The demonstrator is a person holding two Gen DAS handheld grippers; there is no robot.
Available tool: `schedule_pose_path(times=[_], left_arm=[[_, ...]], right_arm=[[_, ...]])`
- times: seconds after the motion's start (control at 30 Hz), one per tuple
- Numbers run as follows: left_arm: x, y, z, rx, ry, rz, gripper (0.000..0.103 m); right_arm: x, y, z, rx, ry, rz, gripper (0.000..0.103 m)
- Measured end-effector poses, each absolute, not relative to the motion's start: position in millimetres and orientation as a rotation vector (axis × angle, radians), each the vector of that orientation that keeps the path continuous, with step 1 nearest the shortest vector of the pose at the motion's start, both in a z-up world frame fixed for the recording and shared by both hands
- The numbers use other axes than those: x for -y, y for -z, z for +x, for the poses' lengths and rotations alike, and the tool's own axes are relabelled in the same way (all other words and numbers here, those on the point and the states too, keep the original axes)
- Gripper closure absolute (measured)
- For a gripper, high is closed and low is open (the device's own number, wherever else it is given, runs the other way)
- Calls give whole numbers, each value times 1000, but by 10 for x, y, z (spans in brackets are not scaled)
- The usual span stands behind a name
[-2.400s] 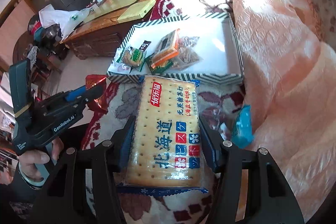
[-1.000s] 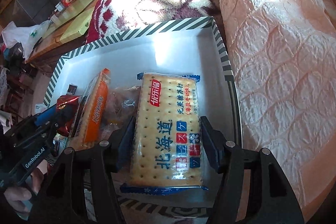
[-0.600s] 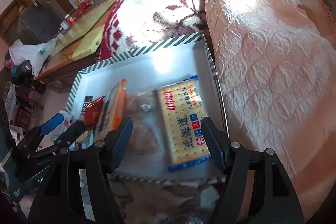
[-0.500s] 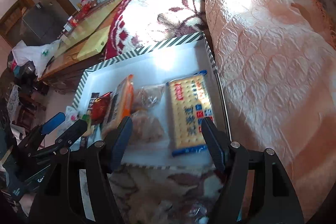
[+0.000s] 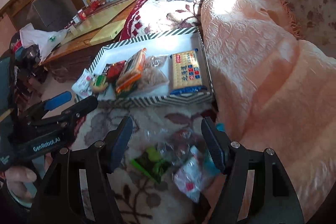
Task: Organize snacks
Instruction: 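Grasp the green snack bag with the left gripper while the right gripper grasps the clear plastic bag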
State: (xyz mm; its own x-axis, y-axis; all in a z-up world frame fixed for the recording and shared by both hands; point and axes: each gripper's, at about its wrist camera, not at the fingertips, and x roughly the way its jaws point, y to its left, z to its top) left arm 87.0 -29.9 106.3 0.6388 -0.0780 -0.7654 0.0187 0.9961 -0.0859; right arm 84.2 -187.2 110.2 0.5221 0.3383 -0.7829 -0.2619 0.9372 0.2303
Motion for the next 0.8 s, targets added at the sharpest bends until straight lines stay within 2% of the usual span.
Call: schedule_pose_path(times=[0.33, 0.8], left_arm=[[612, -828, 762, -943, 146, -30, 12], [1057, -487, 719, -1055, 312, 18, 12]], right_arm=[[2166, -1211, 471, -941, -347, 9, 35], [2366, -1059, 521, -975, -344, 116, 35]])
